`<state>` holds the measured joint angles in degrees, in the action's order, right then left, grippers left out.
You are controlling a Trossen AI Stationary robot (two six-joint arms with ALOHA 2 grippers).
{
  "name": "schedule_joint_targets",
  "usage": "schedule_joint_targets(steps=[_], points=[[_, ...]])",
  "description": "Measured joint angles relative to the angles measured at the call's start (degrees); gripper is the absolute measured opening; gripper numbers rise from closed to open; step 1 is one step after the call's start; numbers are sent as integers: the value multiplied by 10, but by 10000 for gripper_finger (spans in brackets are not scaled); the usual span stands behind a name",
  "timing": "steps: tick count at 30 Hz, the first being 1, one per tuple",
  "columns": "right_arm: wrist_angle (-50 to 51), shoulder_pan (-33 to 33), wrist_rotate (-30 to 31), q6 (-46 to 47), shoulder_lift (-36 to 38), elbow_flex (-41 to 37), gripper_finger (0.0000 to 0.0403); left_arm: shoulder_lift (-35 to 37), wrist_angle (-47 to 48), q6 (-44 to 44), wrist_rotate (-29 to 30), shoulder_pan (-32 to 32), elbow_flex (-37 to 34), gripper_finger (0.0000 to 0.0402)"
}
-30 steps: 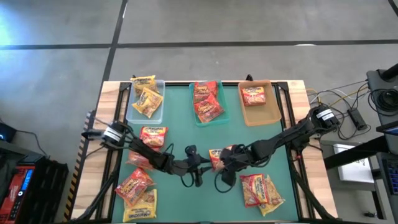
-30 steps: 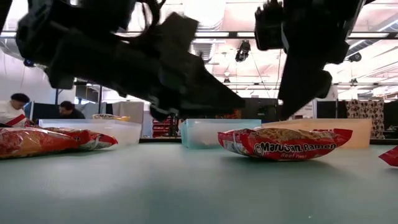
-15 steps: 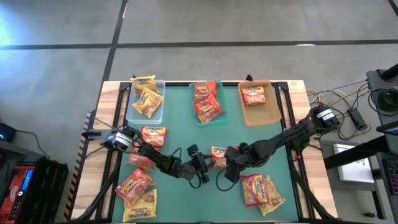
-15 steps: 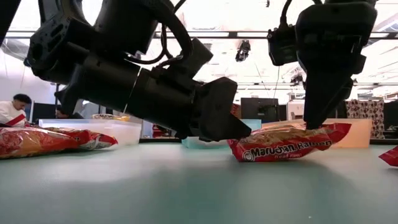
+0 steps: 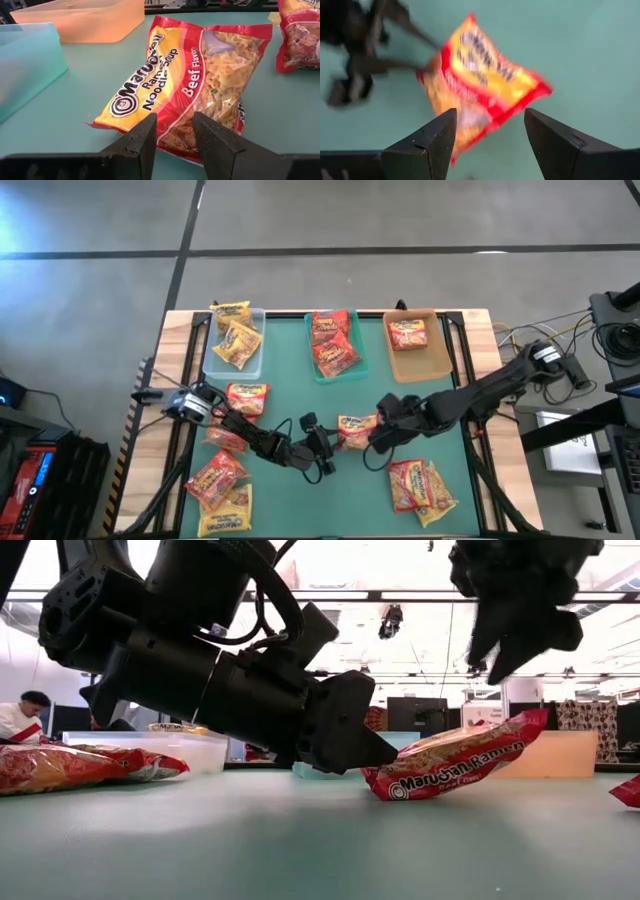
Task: Sort Maruchan noodles
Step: Put the orange noodle pack into the orange bin
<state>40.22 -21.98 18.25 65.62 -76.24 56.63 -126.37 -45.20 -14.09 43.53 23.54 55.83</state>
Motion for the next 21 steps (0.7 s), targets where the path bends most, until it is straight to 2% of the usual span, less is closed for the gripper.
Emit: schedule_joint_targets(steps=[6, 12, 17, 21], points=[[1, 4, 11, 74, 11, -10, 231, 0, 8, -1, 0, 4, 0, 115], [-2, 4, -6, 129, -11, -32, 269, 0, 12, -4, -1, 4, -1, 115], [-6, 4, -2, 130, -39, -43, 296, 0, 17, -4, -3, 4, -1, 115], [-66, 6, -2, 97, -58, -55, 303, 0, 22, -4, -4, 4, -1, 115]])
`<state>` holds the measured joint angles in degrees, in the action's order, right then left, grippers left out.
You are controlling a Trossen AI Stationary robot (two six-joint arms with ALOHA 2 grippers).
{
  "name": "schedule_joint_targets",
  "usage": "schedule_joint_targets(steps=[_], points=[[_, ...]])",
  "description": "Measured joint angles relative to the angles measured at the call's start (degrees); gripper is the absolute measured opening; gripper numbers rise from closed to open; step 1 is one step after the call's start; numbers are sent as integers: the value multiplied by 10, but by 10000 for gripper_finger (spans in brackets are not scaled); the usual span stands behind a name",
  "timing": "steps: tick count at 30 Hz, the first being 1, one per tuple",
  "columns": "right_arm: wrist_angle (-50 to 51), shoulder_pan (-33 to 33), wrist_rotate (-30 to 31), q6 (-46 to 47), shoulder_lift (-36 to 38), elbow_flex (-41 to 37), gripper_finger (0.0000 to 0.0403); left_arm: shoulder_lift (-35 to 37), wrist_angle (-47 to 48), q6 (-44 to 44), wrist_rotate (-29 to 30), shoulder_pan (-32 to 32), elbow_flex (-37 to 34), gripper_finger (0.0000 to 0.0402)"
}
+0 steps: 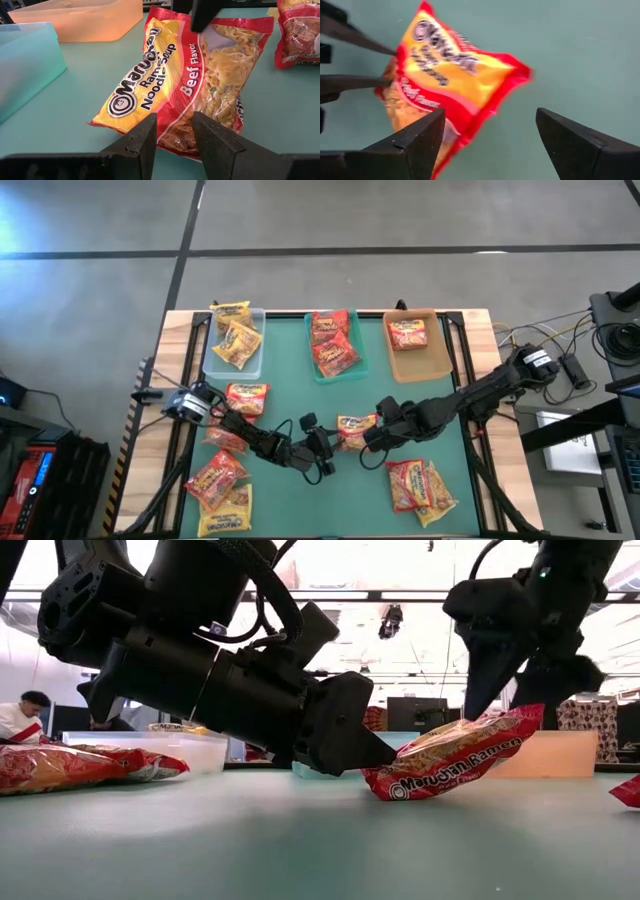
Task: Sort Maruchan noodles
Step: Put the orange noodle pack into the orange bin
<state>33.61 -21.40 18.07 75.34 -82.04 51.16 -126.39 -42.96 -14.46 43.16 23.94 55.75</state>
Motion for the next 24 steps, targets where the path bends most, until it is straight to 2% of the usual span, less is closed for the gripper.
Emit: schedule_joint_targets(steps=[12, 20, 24], points=[[-197, 17, 1, -57, -27, -58, 302, 0, 3, -11, -1, 0, -1, 115], [-223, 17, 9, -60, -35, -58, 301, 1, -2, -12, 14, 1, -2, 115], [-229, 17, 10, -60, -35, -58, 284, 5, -4, -9, 19, 1, -2, 115]])
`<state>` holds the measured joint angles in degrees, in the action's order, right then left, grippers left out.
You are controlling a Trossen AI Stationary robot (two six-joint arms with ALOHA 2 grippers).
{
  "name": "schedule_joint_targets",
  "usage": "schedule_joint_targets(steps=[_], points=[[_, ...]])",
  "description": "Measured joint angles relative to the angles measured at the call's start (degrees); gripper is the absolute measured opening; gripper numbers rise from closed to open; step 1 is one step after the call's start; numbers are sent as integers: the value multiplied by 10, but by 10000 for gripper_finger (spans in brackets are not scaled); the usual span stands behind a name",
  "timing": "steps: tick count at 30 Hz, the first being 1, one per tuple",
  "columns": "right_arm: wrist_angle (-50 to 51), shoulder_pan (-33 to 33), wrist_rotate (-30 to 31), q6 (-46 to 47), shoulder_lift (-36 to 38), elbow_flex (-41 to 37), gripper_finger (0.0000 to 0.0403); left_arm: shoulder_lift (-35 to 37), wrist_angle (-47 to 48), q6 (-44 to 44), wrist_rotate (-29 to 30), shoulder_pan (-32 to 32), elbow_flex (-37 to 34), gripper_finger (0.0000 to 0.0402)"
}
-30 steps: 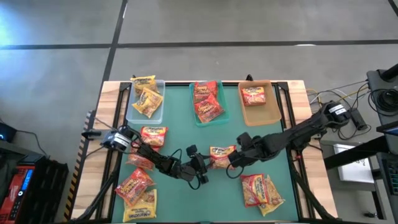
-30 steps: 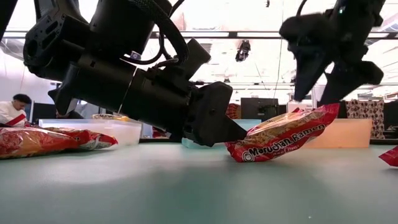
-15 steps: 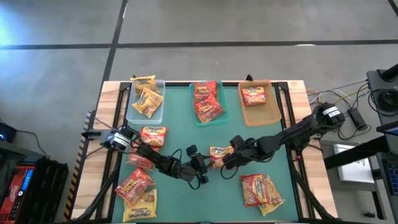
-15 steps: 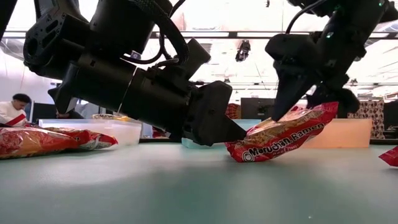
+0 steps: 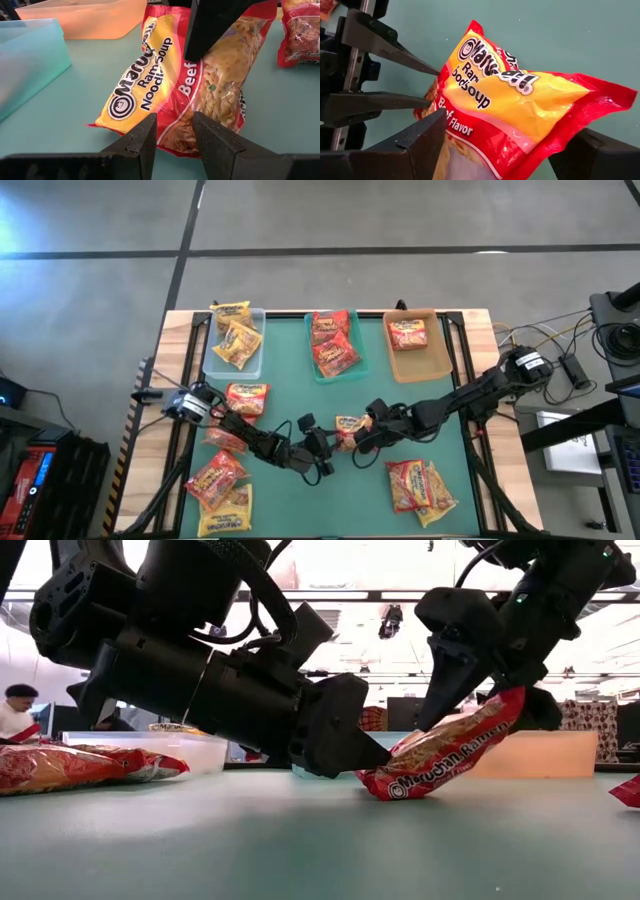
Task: Sort Maruchan noodles
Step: Put the orange noodle pack into the orange bin
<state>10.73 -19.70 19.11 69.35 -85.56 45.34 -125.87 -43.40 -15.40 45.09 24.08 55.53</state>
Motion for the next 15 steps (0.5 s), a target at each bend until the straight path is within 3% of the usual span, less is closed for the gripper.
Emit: schedule_joint_targets(steps=[8, 15], points=[[-17, 0, 5, -3, 0, 0, 214, 0, 0, 1, 7, 0, 0, 115], [-25, 0, 4, -3, 0, 0, 192, 16, 8, -2, 24, 3, -1, 116]])
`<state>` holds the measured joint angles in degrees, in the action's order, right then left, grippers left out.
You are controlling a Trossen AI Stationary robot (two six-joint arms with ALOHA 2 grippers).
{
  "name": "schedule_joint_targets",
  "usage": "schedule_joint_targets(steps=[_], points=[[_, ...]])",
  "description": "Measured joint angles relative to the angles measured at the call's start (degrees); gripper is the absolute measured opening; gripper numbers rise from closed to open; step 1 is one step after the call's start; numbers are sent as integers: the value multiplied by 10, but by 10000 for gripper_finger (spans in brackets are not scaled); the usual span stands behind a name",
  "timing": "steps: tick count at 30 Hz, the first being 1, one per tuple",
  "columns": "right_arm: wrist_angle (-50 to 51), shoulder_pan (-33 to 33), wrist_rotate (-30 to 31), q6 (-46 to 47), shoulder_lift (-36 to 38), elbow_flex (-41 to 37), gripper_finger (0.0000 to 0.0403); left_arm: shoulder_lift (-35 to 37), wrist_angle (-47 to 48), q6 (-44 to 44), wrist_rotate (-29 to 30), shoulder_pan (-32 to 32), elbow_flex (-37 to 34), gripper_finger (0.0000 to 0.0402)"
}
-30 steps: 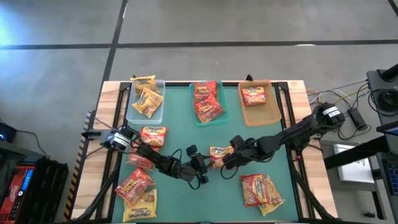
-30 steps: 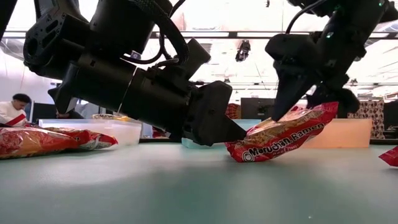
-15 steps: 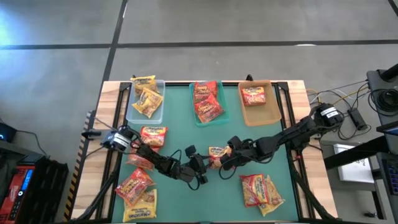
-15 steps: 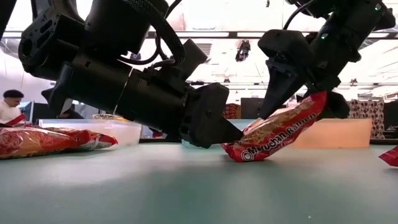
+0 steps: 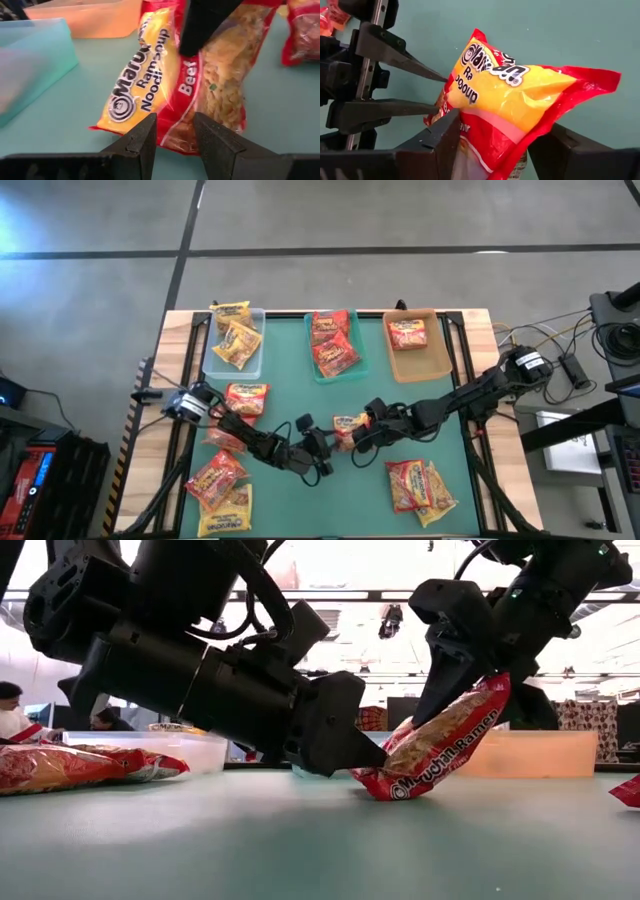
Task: Sort Maruchan noodles
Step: Put the orange noodle pack into the orange bin
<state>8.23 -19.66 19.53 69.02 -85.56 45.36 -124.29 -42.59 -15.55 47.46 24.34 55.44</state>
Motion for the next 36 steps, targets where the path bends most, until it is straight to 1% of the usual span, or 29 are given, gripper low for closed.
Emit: schedule_joint_targets(steps=[5, 8, 11, 14, 19, 25, 29, 31, 36], points=[[-1, -1, -9, -3, 2, 1, 191, 51, 27, 24, 25, 4, -1, 116], [-2, -1, -9, -9, 6, 1, 191, 85, 60, 28, 40, 6, -11, 116], [-7, -1, -6, -16, 8, 1, 191, 122, 82, 17, 63, 10, -33, 116], [-6, -1, -6, -23, 8, 2, 191, 160, 82, 4, 89, 13, -65, 116], [-15, -1, -5, -24, 8, 3, 184, 211, 83, -55, 92, 15, -129, 116], [-28, -1, -2, -29, 7, 3, 142, 253, 81, -143, 92, 22, -208, 116], [-35, -1, -1, -31, 7, 3, 129, 259, 82, -210, 92, 32, -248, 116], [-37, -1, -1, -31, 7, 3, 122, 258, 80, -237, 87, 40, -257, 116], [-48, 1, 2, -38, 7, 3, 102, 258, 79, -254, 87, 60, -269, 116]])
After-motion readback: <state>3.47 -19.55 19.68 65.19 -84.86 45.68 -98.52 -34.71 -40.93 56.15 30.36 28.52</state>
